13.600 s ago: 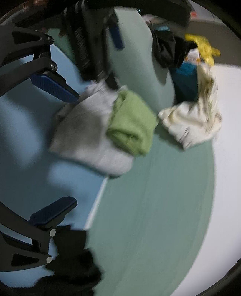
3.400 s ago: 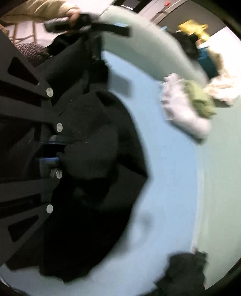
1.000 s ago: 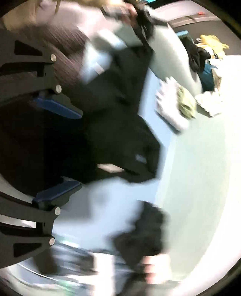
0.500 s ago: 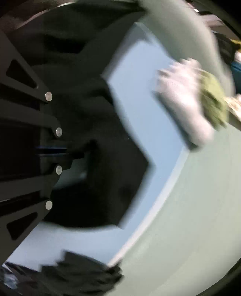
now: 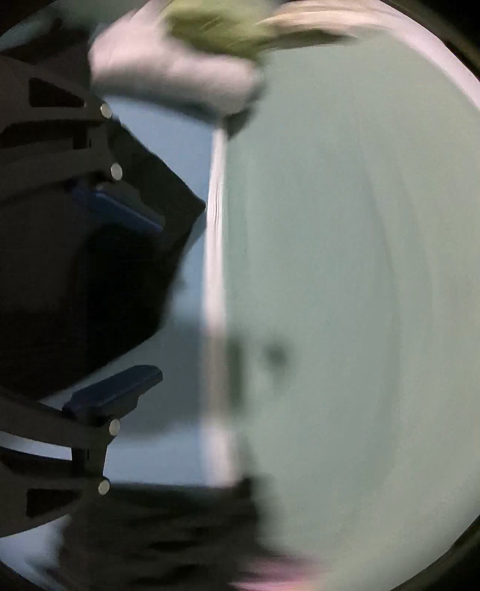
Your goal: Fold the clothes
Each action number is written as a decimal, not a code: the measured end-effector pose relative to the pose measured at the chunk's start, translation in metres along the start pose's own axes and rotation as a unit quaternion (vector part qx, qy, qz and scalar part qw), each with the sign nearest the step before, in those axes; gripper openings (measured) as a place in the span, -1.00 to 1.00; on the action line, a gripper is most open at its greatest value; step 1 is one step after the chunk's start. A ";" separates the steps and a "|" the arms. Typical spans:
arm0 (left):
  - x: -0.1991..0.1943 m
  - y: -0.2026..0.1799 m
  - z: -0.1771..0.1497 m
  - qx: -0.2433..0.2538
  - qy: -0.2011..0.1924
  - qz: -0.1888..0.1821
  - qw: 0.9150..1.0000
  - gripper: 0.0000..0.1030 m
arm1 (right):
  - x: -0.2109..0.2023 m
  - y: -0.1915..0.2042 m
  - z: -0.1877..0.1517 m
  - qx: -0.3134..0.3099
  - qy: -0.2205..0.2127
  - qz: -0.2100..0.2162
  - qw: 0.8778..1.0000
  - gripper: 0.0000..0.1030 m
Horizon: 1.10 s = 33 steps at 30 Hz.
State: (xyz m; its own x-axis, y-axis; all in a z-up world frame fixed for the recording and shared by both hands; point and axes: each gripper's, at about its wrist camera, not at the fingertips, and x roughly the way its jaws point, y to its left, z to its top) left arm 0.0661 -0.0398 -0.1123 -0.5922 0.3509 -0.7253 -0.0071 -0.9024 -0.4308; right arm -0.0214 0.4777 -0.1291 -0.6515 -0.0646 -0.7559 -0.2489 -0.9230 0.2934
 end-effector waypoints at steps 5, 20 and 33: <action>-0.069 0.008 -0.062 0.098 -0.037 -0.020 0.994 0.47 | -0.112 -0.034 -0.103 -0.110 0.046 0.047 0.992 0.41; -0.001 -0.073 -0.145 0.196 0.178 0.129 0.956 -0.21 | -0.228 0.047 -0.281 -0.277 0.069 0.086 0.955 0.55; -0.172 0.073 -0.186 -0.156 0.104 -0.133 0.973 -0.94 | -0.293 -0.102 -0.315 -0.069 0.081 0.030 0.994 0.69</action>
State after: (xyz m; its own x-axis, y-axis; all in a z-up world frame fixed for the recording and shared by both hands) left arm 0.3173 -0.1199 -0.1184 -0.4259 0.6348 -0.6447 0.1264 -0.6639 -0.7371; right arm 0.4205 0.4712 -0.1216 -0.5358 -0.1710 -0.8269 -0.1056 -0.9580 0.2665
